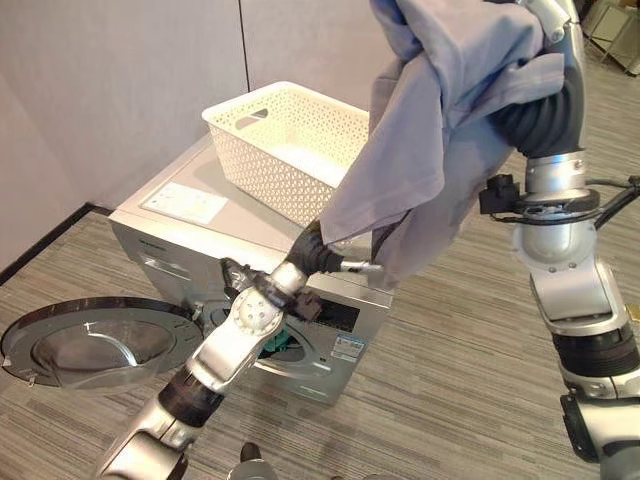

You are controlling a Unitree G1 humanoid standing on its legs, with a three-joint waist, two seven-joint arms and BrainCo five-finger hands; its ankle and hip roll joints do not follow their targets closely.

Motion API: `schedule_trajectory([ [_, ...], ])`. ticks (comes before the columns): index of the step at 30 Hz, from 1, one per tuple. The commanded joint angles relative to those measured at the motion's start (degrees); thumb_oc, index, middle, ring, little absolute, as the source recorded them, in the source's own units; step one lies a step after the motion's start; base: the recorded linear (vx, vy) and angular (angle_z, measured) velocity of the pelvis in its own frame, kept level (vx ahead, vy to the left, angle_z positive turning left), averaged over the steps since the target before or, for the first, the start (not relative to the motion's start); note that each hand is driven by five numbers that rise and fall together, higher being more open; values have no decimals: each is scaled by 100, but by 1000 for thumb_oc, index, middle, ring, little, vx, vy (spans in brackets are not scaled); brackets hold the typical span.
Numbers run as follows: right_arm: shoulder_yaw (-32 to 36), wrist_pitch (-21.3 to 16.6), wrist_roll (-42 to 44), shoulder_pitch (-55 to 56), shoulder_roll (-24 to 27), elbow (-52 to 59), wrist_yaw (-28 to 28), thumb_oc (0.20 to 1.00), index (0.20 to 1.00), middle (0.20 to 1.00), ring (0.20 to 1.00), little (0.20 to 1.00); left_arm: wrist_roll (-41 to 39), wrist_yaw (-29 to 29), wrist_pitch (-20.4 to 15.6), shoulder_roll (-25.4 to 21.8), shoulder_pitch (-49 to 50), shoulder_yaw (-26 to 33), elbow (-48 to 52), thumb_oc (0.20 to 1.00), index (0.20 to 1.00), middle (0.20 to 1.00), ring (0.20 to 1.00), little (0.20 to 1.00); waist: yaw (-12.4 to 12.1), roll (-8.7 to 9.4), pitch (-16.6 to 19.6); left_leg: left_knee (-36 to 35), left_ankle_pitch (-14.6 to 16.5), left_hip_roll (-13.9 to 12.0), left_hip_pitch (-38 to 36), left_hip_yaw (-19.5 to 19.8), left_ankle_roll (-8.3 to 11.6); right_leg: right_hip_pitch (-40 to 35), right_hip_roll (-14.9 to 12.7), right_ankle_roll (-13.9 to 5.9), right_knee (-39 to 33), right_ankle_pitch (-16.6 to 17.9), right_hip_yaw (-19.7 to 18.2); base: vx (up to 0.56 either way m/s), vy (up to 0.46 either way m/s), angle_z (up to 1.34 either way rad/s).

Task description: Grab the laundry basket,head to the washer,open it,put in the laundry and shut it.

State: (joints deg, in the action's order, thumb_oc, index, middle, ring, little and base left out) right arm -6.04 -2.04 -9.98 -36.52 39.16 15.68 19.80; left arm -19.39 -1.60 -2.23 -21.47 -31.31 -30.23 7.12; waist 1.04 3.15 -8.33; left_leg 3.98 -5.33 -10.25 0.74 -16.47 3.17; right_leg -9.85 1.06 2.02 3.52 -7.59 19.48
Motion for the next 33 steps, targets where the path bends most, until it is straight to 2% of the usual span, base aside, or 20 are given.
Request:
schedule_trajectory([
  [1,437,-41,200,-438,217,144,201,200,200,200,200,200,-176,-211,-94,182,-91,-160,-174,1000,1000,1000,1000,1000,37,109,408,-150,-755,-196,828,-220,228,-598,164,-56,-306,-556,-141,0,0,0],
  [6,141,-27,472,-1020,306,-73,299,200,200,200,200,200,-426,-519,-125,492,-707,-275,-745,1000,1000,1000,1000,1000,72,100,493,-187,-747,-206,747,-274,234,-608,147,-76,-351,-523,-136,11,1,-5],
  [15,-167,-73,721,-1505,244,-253,371,200,200,200,200,200,-702,-827,-217,777,-1173,-220,-1039,1000,1000,1000,1000,1000,75,93,522,-203,-734,-203,724,-299,241,-623,135,-96,-399,-493,-106,15,5,-1],
  [28,-62,-169,1028,-1120,73,5,270,200,200,200,200,200,-555,-1033,-204,858,-1834,-171,-1257,1000,1000,1000,1000,1000,69,80,568,-249,-743,-178,731,-297,251,-611,97,-115,-393,-503,-35,5,3,1],
  [33,-196,-199,1220,-903,-166,121,194,200,200,200,200,200,-602,-1232,-206,963,-2170,-178,-1453,1000,1000,1000,1000,1000,74,48,583,-357,-776,-124,687,-311,239,-602,73,-139,-391,-498,15,3,4,1],
])
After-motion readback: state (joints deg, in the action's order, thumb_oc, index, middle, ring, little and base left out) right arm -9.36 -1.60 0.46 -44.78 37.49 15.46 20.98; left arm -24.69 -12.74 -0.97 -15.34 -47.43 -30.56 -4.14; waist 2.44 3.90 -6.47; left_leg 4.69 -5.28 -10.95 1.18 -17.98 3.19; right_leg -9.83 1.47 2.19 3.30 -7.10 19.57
